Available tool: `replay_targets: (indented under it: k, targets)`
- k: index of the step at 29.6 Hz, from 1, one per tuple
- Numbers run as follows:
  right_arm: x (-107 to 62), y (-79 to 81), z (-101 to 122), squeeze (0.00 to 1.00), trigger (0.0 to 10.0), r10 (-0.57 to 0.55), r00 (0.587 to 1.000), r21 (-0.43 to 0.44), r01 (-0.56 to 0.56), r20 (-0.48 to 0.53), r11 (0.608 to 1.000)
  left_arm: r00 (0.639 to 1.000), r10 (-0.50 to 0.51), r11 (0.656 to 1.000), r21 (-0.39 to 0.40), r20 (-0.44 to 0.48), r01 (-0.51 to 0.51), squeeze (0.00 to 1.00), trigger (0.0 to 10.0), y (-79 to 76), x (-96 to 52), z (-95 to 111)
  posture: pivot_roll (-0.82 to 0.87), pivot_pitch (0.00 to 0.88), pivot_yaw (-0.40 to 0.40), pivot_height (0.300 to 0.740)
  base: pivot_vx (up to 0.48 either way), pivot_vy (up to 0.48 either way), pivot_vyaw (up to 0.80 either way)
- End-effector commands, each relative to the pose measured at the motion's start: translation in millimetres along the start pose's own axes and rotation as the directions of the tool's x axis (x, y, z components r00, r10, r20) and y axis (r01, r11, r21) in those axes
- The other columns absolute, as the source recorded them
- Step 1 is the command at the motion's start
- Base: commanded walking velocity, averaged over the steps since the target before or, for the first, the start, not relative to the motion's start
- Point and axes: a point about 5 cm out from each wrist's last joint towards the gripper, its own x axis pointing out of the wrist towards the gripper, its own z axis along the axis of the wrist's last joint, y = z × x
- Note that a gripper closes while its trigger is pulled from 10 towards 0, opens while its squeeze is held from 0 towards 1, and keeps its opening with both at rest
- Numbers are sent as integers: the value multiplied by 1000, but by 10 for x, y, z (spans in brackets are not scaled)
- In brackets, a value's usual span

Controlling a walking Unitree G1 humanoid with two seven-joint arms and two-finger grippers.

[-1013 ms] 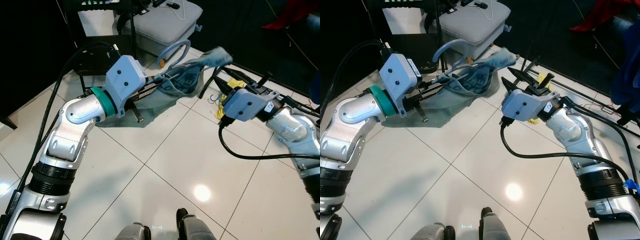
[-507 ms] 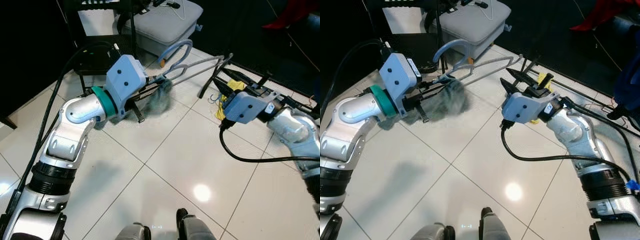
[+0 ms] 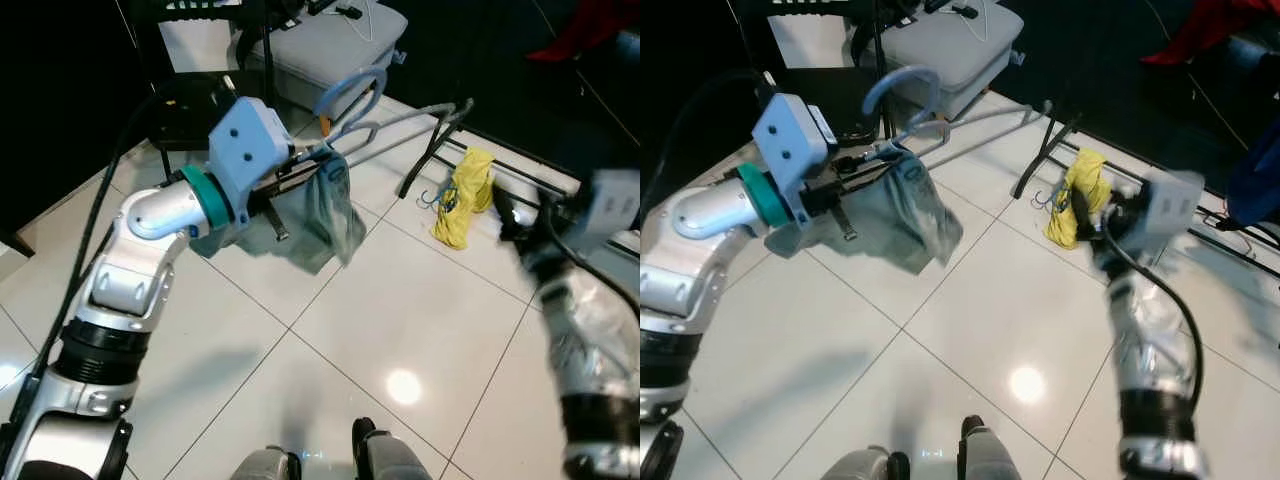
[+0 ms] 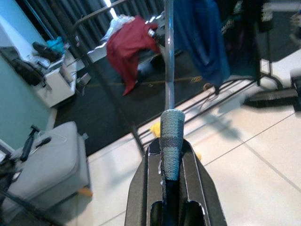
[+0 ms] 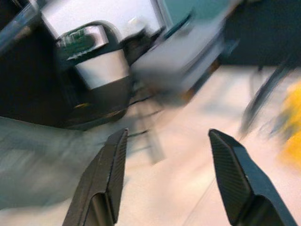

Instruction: Hang hanger

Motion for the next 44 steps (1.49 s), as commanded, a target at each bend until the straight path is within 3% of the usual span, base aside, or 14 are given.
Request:
replay_targets:
  k: [1,3,5,8,9,14,27,30,31,33,35,36,37,44]
  targets:
    - [-23,99,-47,0,10000,79,997,249,-81,19,965,997,-32,999,-4,66,32,0,10000,35,-7,182,6,116,83,740,0,0,0]
    - [-23,99,-47,0,10000,79,997,249,-81,19,965,997,-32,999,-4,66,32,0,10000,35,-7,182,6,116,83,740,0,0,0]
    - [27,274,-227,0,10000,182,983,460,-163,3,873,986,-91,995,-36,137,97,0,10000,4,16,341,10,117,89,740,0,0,0]
    - [69,389,-272,0,10000,262,965,508,-224,-5,832,978,-133,989,-40,160,142,0,10000,-51,15,385,11,117,90,740,0,0,0]
    - [139,512,-295,0,10000,346,938,550,-284,-9,785,967,-193,979,-41,167,202,0,10000,-163,-3,382,12,117,87,740,0,0,0]
    - [265,688,-275,0,10000,461,887,627,-347,-22,697,952,-287,957,-3,104,289,0,10000,-446,-60,207,19,124,65,740,0,0,0]
    - [-10,734,-300,0,10000,517,852,713,-312,-81,628,969,-247,969,22,20,247,0,10000,-517,-79,-4,4,144,50,740,0,0,0]
    - [-104,738,-368,0,10000,520,845,705,-292,-127,646,974,-227,973,46,7,227,0,10000,-503,-62,-29,3,146,53,740,0,0,0]
    - [-186,710,-454,0,10000,514,831,654,-269,-213,707,977,-213,975,58,-4,213,0,10000,-496,-51,-56,-2,150,57,740,0,0,0]
    - [-186,710,-454,0,10000,514,831,654,-269,-213,707,977,-213,975,58,-4,213,0,10000,-496,-51,-56,-2,150,57,740,0,0,0]
    - [-324,527,-631,0,10000,435,796,447,-235,-421,863,974,-224,973,43,-17,225,0,10000,-526,-66,-122,-14,157,67,740,0,0,0]
    - [-324,527,-631,0,10000,435,796,447,-235,-421,863,974,-224,973,43,-17,225,0,10000,-526,-66,-122,-14,157,67,740,0,0,0]
    - [-367,409,-681,0,10000,373,786,335,-224,-493,915,970,-243,970,3,-9,243,0,10000,-559,-95,-141,-17,159,71,740,0,0,0]
    - [-336,198,-632,0,10000,237,824,182,-165,-515,969,964,-265,952,-164,-25,258,0,10000,-614,-271,-242,-19,171,70,740,0,0,0]
